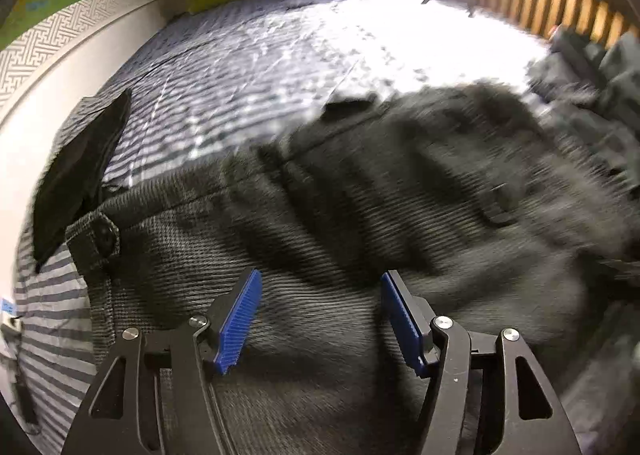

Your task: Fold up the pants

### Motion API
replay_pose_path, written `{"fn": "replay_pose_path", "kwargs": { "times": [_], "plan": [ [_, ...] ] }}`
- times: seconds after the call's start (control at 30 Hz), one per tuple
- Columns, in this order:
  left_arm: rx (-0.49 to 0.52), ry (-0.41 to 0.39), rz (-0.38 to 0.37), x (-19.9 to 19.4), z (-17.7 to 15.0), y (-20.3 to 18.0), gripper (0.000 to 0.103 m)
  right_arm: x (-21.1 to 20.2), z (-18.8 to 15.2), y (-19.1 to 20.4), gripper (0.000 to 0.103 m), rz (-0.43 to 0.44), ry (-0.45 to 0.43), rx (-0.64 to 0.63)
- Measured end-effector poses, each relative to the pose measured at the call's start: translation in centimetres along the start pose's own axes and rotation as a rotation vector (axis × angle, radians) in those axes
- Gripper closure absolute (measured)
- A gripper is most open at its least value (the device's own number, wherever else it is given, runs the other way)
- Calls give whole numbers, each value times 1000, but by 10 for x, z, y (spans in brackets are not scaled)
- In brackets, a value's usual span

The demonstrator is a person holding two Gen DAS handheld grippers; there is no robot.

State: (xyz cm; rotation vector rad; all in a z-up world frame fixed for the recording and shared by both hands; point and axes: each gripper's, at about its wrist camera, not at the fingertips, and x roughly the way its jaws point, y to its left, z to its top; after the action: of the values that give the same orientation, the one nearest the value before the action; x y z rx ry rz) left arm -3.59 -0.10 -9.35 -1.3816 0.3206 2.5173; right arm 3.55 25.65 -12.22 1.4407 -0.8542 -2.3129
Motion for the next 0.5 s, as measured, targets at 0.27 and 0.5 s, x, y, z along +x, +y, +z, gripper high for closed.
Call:
{"fn": "replay_pose_path", "kwargs": {
  "times": [0.27, 0.5],
  "plan": [
    [103, 37, -31, -11, -22, -8, 37, -8, -1, 9, 71, 6, -16, -39],
    [-87, 21, -128, -27, -19, 39, 34, -30, -4, 60, 79, -56, -103, -249]
  ]
}}
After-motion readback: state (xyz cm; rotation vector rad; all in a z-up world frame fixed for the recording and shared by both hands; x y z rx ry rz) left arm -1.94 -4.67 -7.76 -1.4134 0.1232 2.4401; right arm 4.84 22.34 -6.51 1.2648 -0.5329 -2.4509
